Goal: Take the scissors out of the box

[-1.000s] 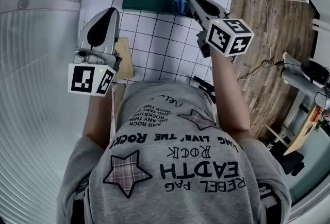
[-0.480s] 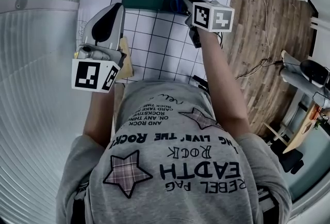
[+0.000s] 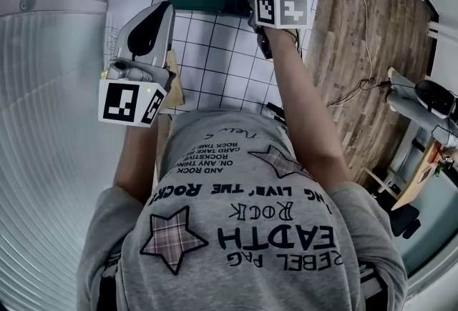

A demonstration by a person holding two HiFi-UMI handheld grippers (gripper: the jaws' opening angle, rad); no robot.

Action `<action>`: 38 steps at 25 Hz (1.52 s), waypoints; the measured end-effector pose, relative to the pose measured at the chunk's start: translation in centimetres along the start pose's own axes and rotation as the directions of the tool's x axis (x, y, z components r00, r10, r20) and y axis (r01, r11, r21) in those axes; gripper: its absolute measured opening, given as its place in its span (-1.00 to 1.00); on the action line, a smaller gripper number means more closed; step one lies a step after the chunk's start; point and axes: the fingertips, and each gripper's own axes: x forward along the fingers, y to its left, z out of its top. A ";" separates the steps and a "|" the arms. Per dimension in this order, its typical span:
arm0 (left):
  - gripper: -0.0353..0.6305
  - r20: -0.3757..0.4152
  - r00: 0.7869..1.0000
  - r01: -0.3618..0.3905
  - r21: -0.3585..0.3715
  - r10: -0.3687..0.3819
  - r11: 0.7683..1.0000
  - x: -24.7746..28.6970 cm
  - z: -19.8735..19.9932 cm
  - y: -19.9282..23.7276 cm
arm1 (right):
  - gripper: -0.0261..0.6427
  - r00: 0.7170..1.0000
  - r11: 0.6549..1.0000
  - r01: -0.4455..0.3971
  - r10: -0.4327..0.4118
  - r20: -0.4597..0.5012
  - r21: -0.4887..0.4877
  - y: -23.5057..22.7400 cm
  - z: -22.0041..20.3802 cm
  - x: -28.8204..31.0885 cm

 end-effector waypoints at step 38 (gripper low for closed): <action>-0.89 0.018 1.000 0.005 -0.046 -0.004 0.999 -0.5 -0.2 0.3 | -0.87 0.909 0.999 0.011 0.010 -0.417 0.049 -0.3 -1.1 5.7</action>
